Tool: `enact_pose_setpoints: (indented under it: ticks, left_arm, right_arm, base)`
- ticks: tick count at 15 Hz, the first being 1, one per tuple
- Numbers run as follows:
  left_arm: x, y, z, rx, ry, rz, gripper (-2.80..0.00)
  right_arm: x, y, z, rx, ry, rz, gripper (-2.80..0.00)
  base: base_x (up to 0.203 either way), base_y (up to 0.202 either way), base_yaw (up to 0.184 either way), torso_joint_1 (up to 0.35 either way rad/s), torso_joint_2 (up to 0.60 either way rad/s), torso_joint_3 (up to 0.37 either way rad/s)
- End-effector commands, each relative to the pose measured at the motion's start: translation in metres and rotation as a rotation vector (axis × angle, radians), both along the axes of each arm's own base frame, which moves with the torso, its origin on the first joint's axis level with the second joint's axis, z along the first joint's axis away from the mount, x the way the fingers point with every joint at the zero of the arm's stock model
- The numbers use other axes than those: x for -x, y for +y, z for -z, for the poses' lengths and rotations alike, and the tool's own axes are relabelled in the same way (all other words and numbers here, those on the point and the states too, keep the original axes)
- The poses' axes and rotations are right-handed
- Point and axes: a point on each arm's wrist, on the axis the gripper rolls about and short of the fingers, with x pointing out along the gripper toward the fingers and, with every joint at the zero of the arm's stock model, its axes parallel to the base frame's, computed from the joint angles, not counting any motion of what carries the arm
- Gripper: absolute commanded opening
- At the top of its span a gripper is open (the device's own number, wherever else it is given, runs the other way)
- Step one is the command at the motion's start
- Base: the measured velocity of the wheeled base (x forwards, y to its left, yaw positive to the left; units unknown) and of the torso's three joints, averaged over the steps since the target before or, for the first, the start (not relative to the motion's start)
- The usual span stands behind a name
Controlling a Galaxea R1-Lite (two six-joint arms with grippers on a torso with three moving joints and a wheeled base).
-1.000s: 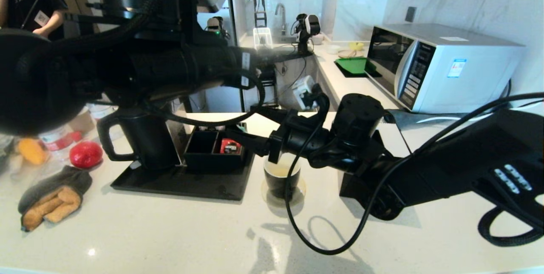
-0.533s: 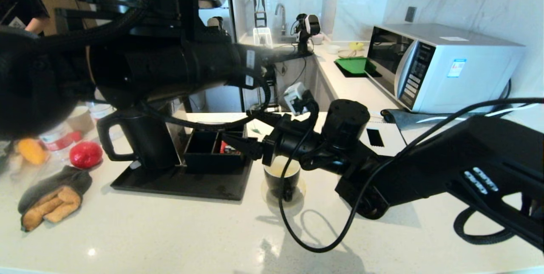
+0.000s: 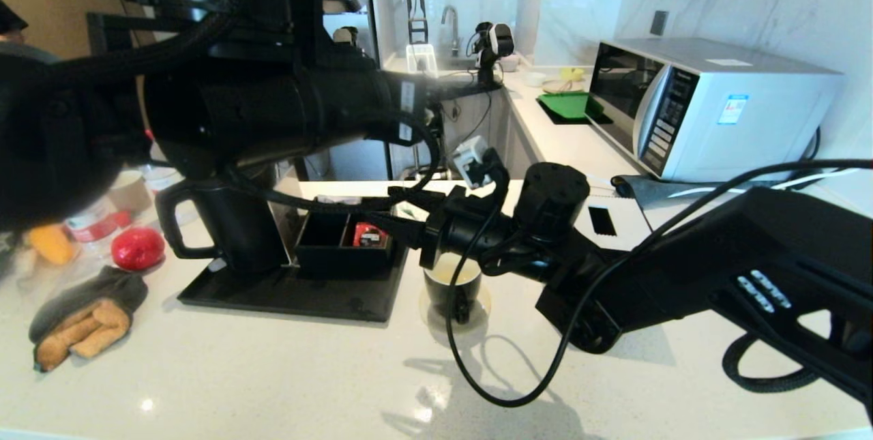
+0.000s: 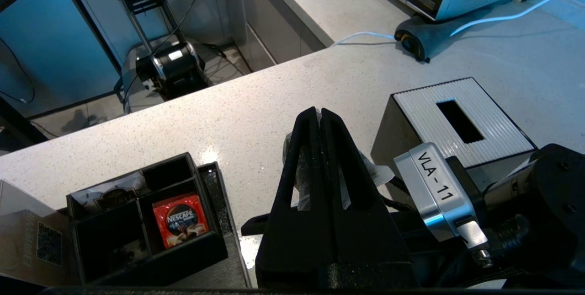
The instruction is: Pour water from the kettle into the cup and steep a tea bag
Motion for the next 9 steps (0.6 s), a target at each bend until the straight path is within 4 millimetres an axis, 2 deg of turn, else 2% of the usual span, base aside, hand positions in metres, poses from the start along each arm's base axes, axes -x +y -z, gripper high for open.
enact_pose_setpoints:
  ticks: [1,9]
  left_arm:
    - [0.0003,-0.0012,0.0008,-0.001,0.002,0.001,-2.8]
    - [0.0022,0.0004,0.0075,-0.015,0.02,0.001,-2.8]
  right_arm:
    - [0.0006,-0.0005,-0.0022,-0.007,-0.008,-0.003,-2.8]
    - [0.0012,-0.001,-0.0039,-0.009,-0.01,-0.003,-2.8]
  base:
    - [0.0,0.0,0.0,0.0,0.0,0.0]
    - [0.0,0.0,0.0,0.0,0.0,0.0]
